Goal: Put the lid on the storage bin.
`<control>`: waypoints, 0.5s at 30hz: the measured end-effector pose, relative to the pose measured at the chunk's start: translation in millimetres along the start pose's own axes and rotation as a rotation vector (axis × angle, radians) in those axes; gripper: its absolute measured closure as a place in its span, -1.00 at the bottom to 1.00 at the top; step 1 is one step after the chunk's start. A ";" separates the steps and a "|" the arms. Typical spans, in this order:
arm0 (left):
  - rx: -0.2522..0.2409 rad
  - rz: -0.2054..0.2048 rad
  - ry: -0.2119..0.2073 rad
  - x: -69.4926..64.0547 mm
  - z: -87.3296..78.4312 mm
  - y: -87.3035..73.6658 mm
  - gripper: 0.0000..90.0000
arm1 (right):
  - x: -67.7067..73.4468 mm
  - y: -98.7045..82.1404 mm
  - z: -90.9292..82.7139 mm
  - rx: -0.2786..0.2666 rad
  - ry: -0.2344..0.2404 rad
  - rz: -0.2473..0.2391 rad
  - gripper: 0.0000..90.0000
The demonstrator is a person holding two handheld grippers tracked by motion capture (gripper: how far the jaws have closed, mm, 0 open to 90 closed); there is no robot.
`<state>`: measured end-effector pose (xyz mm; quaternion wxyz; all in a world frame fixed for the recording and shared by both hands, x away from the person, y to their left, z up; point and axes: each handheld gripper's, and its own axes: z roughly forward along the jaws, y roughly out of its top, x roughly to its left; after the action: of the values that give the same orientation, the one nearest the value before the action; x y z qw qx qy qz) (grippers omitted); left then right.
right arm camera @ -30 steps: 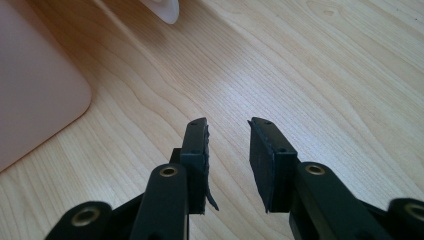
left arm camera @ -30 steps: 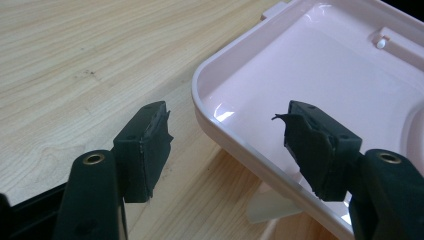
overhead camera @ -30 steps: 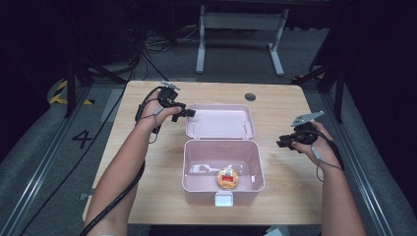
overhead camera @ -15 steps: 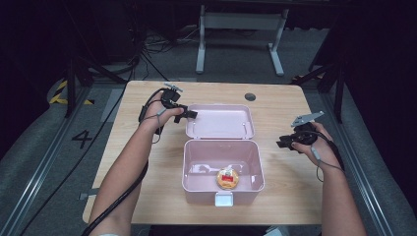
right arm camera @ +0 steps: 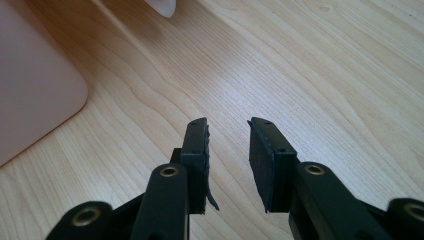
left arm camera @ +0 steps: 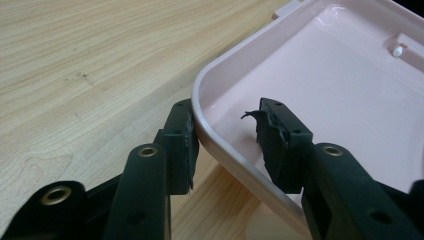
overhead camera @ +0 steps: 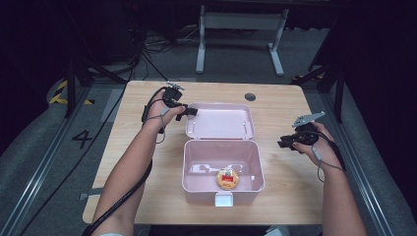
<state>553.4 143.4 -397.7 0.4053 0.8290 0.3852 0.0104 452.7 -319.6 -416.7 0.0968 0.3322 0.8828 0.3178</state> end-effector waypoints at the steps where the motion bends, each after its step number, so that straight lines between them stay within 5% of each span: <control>1: 0.000 0.000 0.000 0.0 0.0 0.0 0.37 | 0.0 0.0 0.0 0.000 0.000 0.000 0.56; 7: -0.028 0.046 0.038 -8.9 -7.5 7.4 0.39 | 0.2 -0.2 0.1 0.003 0.001 -0.003 0.57; 15: -0.089 0.039 0.036 -11.6 -19.6 12.3 0.45 | 6.9 5.6 -2.9 -0.014 0.018 -0.030 0.57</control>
<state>546.6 144.4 -372.7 0.4348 0.8171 0.3752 0.0503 449.2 -313.3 -410.5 0.0960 0.3154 0.8863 0.3253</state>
